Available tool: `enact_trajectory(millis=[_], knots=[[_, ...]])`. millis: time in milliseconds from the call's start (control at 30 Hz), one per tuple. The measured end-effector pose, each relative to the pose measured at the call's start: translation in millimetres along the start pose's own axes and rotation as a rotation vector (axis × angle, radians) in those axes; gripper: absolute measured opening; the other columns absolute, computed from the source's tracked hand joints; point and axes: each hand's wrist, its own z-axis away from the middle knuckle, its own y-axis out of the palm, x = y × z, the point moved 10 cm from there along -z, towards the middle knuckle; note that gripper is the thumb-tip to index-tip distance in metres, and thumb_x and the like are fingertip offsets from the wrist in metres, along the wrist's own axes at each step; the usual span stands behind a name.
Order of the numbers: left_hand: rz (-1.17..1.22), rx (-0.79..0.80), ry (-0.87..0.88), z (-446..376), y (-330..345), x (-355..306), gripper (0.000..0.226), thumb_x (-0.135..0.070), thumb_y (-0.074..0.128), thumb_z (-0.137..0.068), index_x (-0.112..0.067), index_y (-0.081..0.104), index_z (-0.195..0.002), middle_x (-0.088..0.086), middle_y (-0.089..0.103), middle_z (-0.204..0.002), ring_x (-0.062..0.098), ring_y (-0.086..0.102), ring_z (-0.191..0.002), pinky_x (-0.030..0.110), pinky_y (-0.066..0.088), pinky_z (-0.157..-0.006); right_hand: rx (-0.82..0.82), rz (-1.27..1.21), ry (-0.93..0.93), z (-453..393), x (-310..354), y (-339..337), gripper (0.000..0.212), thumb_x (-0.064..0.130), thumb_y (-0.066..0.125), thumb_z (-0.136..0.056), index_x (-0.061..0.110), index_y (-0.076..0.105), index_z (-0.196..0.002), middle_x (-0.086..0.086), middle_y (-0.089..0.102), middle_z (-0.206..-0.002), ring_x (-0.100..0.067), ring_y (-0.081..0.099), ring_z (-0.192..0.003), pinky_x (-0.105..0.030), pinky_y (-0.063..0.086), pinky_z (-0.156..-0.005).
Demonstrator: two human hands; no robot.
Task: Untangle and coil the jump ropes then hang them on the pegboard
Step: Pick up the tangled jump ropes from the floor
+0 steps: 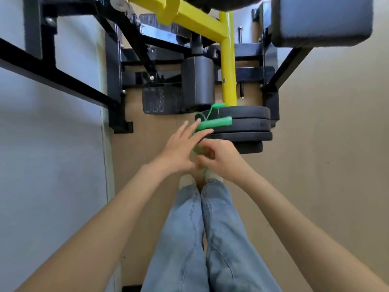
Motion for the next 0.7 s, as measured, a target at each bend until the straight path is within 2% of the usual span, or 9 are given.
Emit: enact_trajectory(millis=[67, 133, 200, 267, 333, 400, 500, 600, 700], knots=[[0.078, 0.024, 0.051, 10.8, -11.8, -21.4, 0.053, -0.030, 0.071, -0.078, -0.016, 0.055, -0.126, 0.004, 0.032, -0.150, 0.024, 0.022, -0.140, 0.041, 0.020, -0.113, -0.119, -0.262, -0.015, 40.9, 23.8, -49.2, 0.006, 0.006, 0.067, -0.080, 0.011, 0.066, -0.083, -0.004, 0.057, -0.077, -0.015, 0.053, -0.069, -0.024, 0.041, -0.065], [0.431, 0.031, 0.027, 28.0, -22.1, -45.2, 0.025, -0.027, 0.066, -0.085, -0.010, 0.065, -0.103, 0.005, 0.065, -0.114, 0.016, 0.057, -0.107, 0.034, 0.042, -0.096, -0.297, -0.638, 0.041, 79.9, 22.6, -100.2, 0.022, 0.005, 0.063, -0.084, 0.026, 0.066, -0.077, -0.001, 0.058, -0.084, -0.005, 0.056, -0.076, -0.019, 0.046, -0.072], [0.759, 0.039, -0.017, 42.3, -29.5, -72.6, 0.009, -0.023, 0.063, -0.087, -0.016, 0.061, -0.081, -0.012, 0.067, -0.074, 0.005, 0.058, -0.067, 0.023, 0.048, -0.068, -0.434, -1.011, 0.097, 111.5, 1.3, -131.2, 0.031, 0.004, 0.057, -0.087, 0.028, 0.068, -0.070, 0.006, 0.064, -0.080, -0.005, 0.060, -0.079, -0.021, 0.048, -0.079], [0.830, 0.059, -0.010, 44.7, -34.1, -106.5, 0.014, -0.023, 0.061, -0.088, -0.021, 0.055, -0.075, -0.014, 0.060, -0.061, 0.004, 0.054, -0.054, 0.021, 0.047, -0.058, -0.508, -1.323, 0.189, 136.7, -28.2, -140.6, 0.022, 0.005, 0.051, -0.089, 0.018, 0.067, -0.082, 0.003, 0.070, -0.081, -0.012, 0.066, -0.085, -0.025, 0.052, -0.082], [0.919, 0.052, 0.013, 39.0, -40.5, -149.0, 0.012, -0.026, 0.059, -0.089, -0.021, 0.054, -0.080, -0.014, 0.055, -0.061, 0.004, 0.051, -0.052, 0.020, 0.045, -0.056, -0.551, -1.475, 0.315, 159.3, -57.5, -136.6, 0.014, 0.004, 0.047, -0.092, 0.003, 0.057, -0.102, -0.005, 0.071, -0.089, -0.020, 0.067, -0.091, -0.029, 0.054, -0.083], [1.215, 0.047, 0.004, 26.0, -40.9, -198.0, 0.011, -0.025, 0.056, -0.091, -0.019, 0.052, -0.082, -0.009, 0.052, -0.066, 0.005, 0.048, -0.051, 0.020, 0.044, -0.053, -0.522, -1.440, 0.380, 178.1, -75.0, -127.7, 0.013, 0.004, 0.047, -0.092, 0.002, 0.054, -0.103, -0.006, 0.068, -0.092, -0.022, 0.063, -0.093, -0.033, 0.052, -0.089], [1.603, 0.083, -0.079, -5.6, -23.9, -282.6, 0.013, -0.020, 0.049, -0.094, -0.016, 0.047, -0.082, -0.004, 0.047, -0.065, 0.005, 0.046, -0.047, 0.020, 0.044, -0.051, -0.438, -1.588, 0.241, 192.6, -86.5, -141.4, 0.014, 0.012, 0.056, -0.083, 0.008, 0.059, -0.097, 0.000, 0.068, -0.086, -0.015, 0.062, -0.084, -0.025, 0.052, -0.079], [1.503, 0.048, -0.097, -47.5, -0.3, -360.0, 0.010, -0.022, 0.049, -0.095, -0.017, 0.050, -0.086, -0.002, 0.050, -0.070, 0.012, 0.052, -0.060, 0.035, 0.047, -0.067, -0.364, -1.944, -0.071, 213.2, -108.3, -202.8, 0.039, 0.038, 0.061, -0.082, 0.014, 0.063, -0.113, -0.005, 0.066, -0.112, -0.020, 0.062, -0.100, -0.034, 0.045, -0.094], [1.374, 0.039, -0.116, -95.6, 27.2, -436.9, 0.007, -0.019, 0.050, -0.094, -0.015, 0.052, -0.089, 0.003, 0.051, -0.077, 0.017, 0.057, -0.058, 0.030, 0.051, -0.061, -0.397, -1.703, -0.006, 240.8, -165.1, -270.8, 0.040, 0.037, 0.062, -0.083, 0.020, 0.060, -0.119, -0.005, 0.065, -0.117, -0.021, 0.065, -0.099, -0.036, 0.054, -0.082]])
